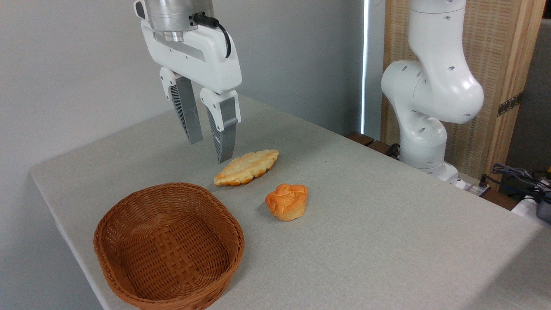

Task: Put bread into the basket
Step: 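Move the open gripper over the small orange bun and lower it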

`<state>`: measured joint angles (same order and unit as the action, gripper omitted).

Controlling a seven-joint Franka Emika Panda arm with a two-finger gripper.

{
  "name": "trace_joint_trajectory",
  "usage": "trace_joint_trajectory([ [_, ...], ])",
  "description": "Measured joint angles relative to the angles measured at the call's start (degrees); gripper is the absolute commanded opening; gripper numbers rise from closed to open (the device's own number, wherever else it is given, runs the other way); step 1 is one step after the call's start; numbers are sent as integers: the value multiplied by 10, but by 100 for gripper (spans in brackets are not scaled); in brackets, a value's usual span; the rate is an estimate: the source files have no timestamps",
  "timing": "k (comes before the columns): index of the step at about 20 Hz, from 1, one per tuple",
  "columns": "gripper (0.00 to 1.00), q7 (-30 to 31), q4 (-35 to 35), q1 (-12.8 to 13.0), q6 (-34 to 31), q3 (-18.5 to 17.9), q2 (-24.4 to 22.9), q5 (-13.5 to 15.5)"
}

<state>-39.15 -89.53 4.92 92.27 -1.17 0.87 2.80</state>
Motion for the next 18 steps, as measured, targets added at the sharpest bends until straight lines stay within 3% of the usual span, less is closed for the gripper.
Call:
trace_joint_trajectory([
  [14,100,0,-7,5,-18,7,-1,0],
  [18,100,0,-47,2,-5,7,-32,0],
])
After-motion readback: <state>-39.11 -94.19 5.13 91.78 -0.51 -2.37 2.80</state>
